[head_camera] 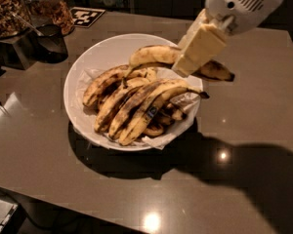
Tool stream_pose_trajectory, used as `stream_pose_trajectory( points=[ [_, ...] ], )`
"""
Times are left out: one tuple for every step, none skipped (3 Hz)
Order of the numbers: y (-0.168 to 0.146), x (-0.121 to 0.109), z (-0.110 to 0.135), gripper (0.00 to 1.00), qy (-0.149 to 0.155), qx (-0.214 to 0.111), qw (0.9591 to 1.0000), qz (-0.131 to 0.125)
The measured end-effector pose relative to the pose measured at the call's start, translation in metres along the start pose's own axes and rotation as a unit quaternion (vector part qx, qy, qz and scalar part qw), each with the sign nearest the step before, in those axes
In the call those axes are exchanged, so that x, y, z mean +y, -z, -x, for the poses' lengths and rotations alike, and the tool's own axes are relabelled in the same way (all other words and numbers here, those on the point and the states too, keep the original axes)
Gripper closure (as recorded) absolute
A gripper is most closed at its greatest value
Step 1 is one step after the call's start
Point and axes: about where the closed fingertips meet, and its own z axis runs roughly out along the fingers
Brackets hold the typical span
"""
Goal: Pick banana from white bowl
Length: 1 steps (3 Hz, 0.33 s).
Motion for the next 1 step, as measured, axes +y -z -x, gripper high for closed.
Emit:
stream_pose_trajectory(
  points=[
    [0.0108, 0.0094, -0.019, 1.0, -0.022, -0.012, 0.9996, -0.009]
  ],
)
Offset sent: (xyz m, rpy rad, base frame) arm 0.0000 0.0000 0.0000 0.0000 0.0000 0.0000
